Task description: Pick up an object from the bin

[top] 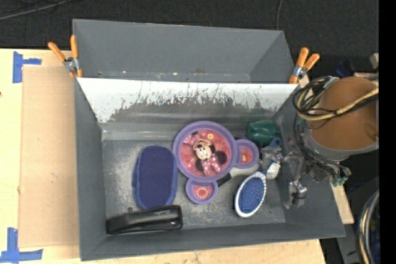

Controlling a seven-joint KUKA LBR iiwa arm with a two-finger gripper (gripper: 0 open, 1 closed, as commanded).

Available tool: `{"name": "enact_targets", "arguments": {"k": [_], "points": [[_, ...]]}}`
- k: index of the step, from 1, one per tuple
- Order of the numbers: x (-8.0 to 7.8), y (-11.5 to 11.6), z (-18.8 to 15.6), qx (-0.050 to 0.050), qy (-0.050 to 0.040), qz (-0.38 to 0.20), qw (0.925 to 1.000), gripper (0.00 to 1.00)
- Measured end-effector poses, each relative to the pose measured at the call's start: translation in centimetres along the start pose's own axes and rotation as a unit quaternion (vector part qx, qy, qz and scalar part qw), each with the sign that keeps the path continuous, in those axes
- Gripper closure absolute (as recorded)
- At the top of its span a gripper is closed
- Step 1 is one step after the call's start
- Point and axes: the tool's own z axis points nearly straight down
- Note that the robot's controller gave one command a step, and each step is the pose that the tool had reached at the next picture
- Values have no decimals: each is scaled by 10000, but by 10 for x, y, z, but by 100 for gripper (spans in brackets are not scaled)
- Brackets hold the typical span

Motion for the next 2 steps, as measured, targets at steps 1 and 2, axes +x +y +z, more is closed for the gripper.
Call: {"name": "enact_targets", "arguments": {"k": [1,2], "points": [[-23,-17,-58,-13,14,-643,9979,0],[-22,-14,-35,7,-12,-1006,9949,0]]}}
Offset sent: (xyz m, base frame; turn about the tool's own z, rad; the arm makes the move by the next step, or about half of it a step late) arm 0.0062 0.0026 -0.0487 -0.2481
